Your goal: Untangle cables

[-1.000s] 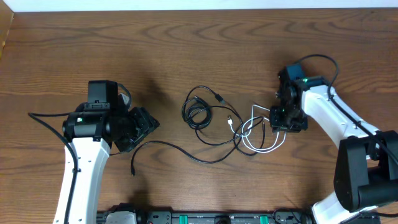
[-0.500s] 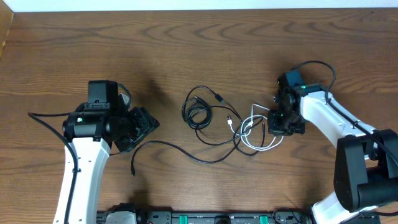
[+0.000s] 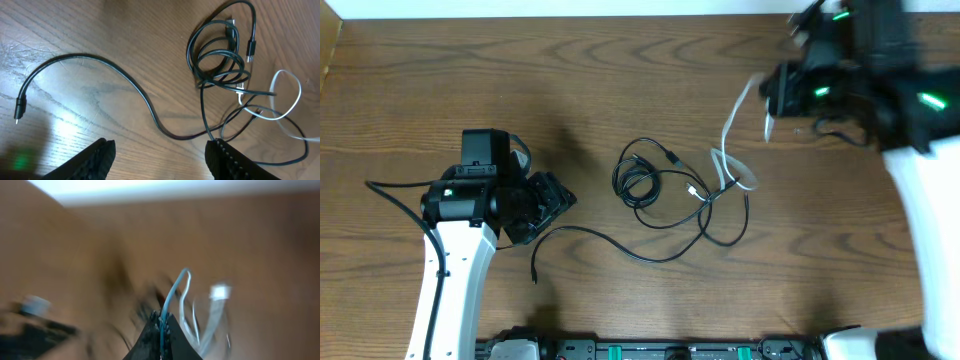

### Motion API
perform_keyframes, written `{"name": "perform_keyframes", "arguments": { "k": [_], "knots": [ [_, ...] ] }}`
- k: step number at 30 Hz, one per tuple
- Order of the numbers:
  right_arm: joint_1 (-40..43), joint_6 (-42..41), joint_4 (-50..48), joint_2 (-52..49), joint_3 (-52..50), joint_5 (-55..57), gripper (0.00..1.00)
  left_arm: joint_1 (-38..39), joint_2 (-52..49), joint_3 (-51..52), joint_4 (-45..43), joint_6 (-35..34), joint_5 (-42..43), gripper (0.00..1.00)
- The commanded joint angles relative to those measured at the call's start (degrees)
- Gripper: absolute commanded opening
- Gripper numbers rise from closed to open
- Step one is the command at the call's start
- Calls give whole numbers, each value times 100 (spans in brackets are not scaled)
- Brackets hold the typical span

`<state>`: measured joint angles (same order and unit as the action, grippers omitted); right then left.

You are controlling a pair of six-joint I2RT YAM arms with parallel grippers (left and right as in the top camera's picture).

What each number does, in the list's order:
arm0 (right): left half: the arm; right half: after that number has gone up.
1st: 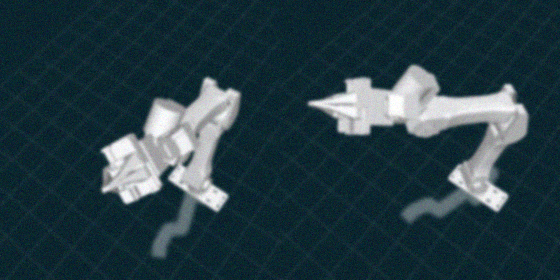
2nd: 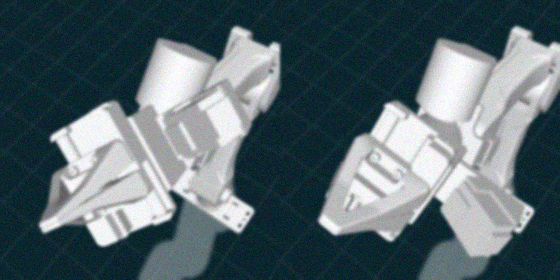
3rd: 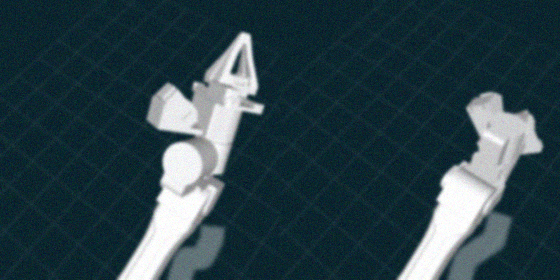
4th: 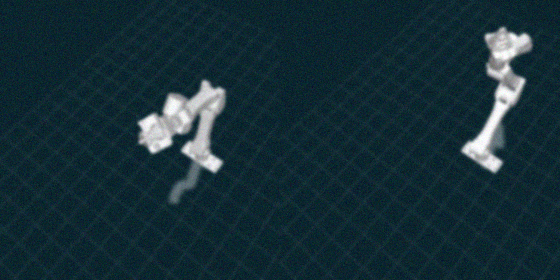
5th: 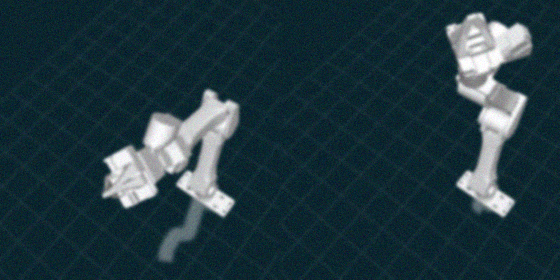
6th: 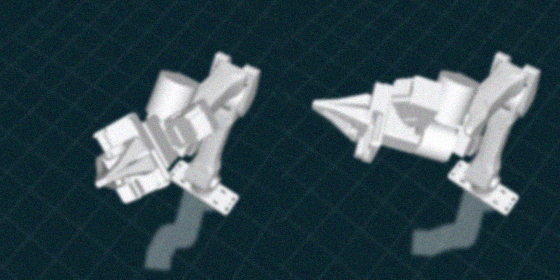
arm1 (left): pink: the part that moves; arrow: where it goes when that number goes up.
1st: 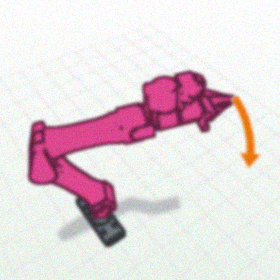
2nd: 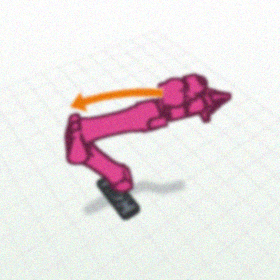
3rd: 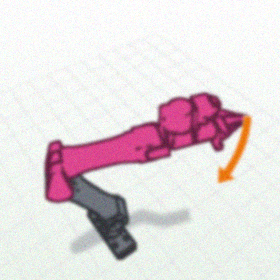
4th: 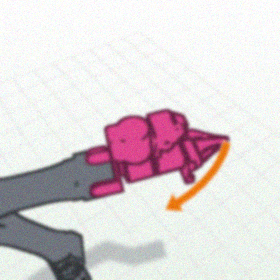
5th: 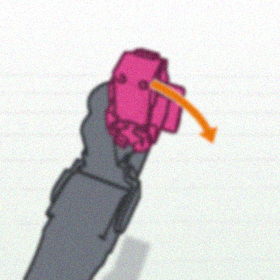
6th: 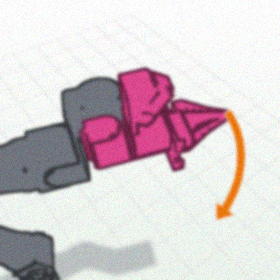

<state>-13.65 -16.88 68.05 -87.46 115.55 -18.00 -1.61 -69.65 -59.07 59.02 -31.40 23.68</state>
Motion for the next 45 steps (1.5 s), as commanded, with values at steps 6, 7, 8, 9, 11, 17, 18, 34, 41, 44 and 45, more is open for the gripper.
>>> {"name": "perform_keyframes", "arguments": {
  "k": [6,7,8,9,11,17,18,34,41,44,45],
  "knots": [
    [-26,-522,-1054,455,1631,619,1,9,2,-39,24,92,-35,63],
    [-26,-531,-1217,461,1681,688,1,9,2,-42,26,92,-35,63],
    [-26,-535,-1410,461,1720,774,1,9,2,-39,26,92,-35,63],
    [-26,-542,-1541,459,1727,835,1,9,2,-42,26,92,-35,63],
    [-26,-678,-1729,457,1727,1091,1,9,2,-42,26,92,-35,63],
    [-20,-1141,-2253,376,1727,1770,1,9,2,-39,26,94,-35,63],
    [-15,-1290,-2387,365,1727,1821,1,9,2,-42,26,94,-35,63],
    [98,-894,-2573,332,2249,3501,1,9,2,-39,28,94,-35,63],
    [98,-275,-898,-269,2245,6551,1,9,2,-42,-4,92,-35,63],
    [98,-278,-302,-575,2243,6717,1,9,2,-39,-9,92,-35,63],
    [96,-284,-160,-658,2243,6677,1,9,2,-42,-7,94,-35,63]
  ]
}}
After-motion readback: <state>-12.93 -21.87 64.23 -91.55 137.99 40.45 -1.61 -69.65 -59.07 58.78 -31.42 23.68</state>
